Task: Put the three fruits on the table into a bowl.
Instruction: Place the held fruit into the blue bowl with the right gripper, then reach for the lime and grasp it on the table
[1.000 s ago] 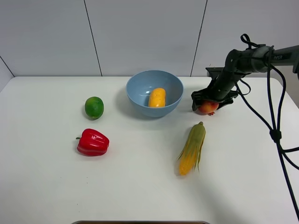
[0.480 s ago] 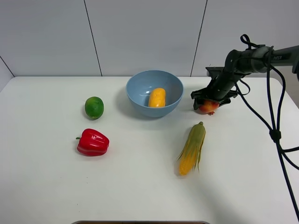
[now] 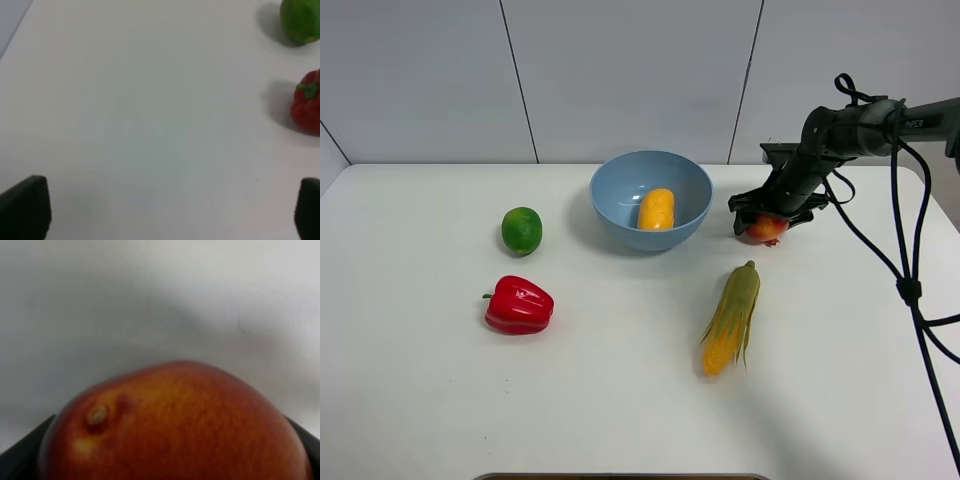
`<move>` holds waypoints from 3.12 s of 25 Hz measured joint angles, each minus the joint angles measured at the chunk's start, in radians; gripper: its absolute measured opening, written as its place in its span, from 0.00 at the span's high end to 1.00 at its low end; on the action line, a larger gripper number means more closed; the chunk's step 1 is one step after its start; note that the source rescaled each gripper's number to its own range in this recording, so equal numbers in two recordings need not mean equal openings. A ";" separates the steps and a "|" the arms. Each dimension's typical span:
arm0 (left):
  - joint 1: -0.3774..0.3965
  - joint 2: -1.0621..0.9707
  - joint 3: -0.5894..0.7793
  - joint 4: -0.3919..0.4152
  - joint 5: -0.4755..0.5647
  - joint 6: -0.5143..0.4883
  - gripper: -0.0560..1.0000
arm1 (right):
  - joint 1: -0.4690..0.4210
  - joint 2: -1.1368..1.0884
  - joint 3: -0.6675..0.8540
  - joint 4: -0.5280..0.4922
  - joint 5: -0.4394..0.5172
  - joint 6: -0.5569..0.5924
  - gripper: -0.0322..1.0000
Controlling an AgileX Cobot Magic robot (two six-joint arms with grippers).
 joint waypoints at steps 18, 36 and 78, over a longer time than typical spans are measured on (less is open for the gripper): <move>0.000 0.000 0.000 0.000 0.000 0.000 0.00 | 0.000 -0.134 0.000 -0.002 0.039 0.010 0.53; 0.000 0.000 0.000 0.000 0.000 0.000 0.00 | 0.191 -0.302 0.000 -0.011 -0.021 -0.016 0.53; 0.000 0.000 0.000 0.000 0.000 0.000 0.00 | 0.326 -0.545 0.002 -0.016 0.206 -0.015 0.00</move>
